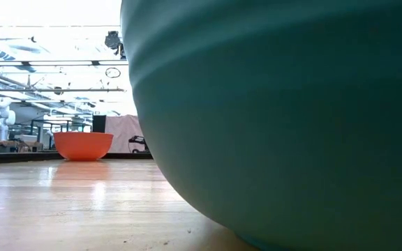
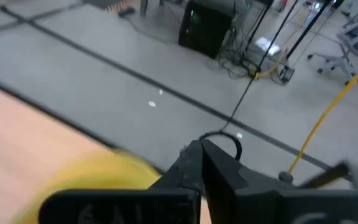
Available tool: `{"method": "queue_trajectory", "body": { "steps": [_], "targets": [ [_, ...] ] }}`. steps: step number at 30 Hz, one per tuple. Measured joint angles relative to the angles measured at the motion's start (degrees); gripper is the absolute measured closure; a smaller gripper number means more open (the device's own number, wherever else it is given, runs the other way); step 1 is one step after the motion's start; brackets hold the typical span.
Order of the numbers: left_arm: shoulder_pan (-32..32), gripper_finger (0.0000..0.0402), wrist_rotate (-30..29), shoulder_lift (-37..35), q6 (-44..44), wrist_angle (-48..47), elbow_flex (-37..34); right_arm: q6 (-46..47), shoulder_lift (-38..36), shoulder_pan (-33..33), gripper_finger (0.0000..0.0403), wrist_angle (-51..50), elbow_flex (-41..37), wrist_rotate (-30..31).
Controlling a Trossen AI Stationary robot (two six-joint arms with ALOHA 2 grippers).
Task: Place and stack bowls onto a shelf
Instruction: Stack the small yellow bowl on top of the small green bowl on the shelf
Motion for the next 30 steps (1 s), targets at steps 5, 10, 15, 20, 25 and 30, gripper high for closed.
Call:
{"method": "queue_trajectory", "body": {
  "steps": [5,10,15,20,25,30],
  "targets": [
    [0.03,0.0327,0.0,0.0,0.04,0.0,0.0,-1.15,0.0,0.13,0.0402,2.78,-2.85,-0.18],
    [0.07,0.0327,0.0,0.0,0.04,0.0,0.0,-1.76,-0.04,0.12,0.0402,3.58,-3.41,-0.31],
    [0.07,0.0327,0.0,0.0,0.09,-0.01,0.0,0.08,-2.32,0.83,0.0403,7.81,-3.47,-0.39],
    [0.07,0.0327,0.0,0.0,0.2,-0.11,0.0,-0.88,-2.18,0.74,0.0403,11.17,-3.44,0.05],
    [0.07,0.0327,0.02,0.0,0.22,-1.01,0.0,-5.68,1.99,-0.02,0.0403,14.79,-3.44,1.41],
    [0.22,0.0327,0.02,0.0,0.22,-1.04,0.0,-3.57,8.83,-1.13,0.0403,15.86,-3.44,-0.2]
  ]
}}
